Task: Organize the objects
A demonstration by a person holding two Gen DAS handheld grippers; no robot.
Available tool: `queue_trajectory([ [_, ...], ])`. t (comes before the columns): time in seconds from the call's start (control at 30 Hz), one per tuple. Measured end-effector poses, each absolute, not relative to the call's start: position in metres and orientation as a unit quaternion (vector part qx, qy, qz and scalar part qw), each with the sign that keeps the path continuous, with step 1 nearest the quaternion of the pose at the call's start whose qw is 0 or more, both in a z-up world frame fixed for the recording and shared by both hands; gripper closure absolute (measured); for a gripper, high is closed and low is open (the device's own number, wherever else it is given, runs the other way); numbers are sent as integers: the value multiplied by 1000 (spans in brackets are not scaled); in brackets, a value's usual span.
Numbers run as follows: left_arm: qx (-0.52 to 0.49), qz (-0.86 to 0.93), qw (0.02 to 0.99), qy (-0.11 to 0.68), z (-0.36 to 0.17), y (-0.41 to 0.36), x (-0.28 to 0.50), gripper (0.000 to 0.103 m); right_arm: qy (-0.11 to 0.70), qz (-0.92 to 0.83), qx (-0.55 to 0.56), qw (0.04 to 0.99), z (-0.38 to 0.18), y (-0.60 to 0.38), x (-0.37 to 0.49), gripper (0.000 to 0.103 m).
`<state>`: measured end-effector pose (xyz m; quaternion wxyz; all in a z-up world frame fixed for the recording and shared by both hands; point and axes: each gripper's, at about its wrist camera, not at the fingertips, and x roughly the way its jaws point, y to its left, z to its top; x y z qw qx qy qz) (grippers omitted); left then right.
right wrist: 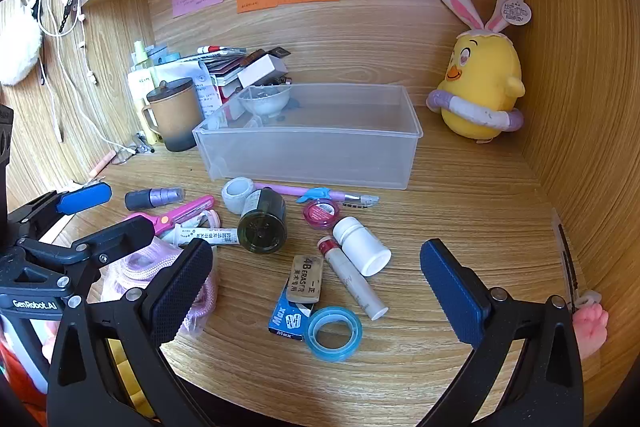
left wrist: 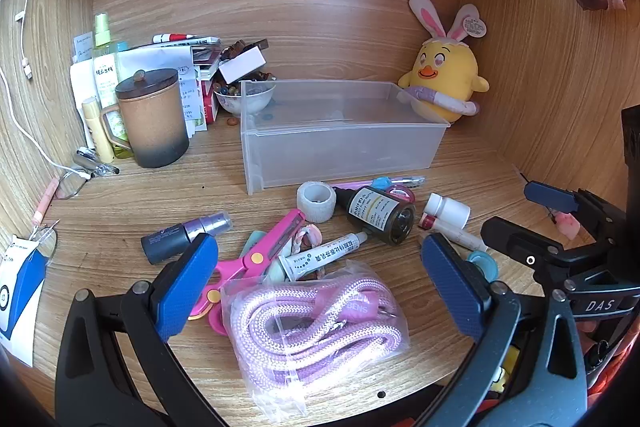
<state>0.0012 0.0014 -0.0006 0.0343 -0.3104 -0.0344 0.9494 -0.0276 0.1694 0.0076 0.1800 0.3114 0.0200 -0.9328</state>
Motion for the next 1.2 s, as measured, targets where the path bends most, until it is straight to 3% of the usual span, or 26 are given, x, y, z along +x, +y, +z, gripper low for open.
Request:
queue_trajectory([
  [1.2,-317,947,41,-40,-3,5,1,0,17,-932,314,179,5,169,-29,0],
])
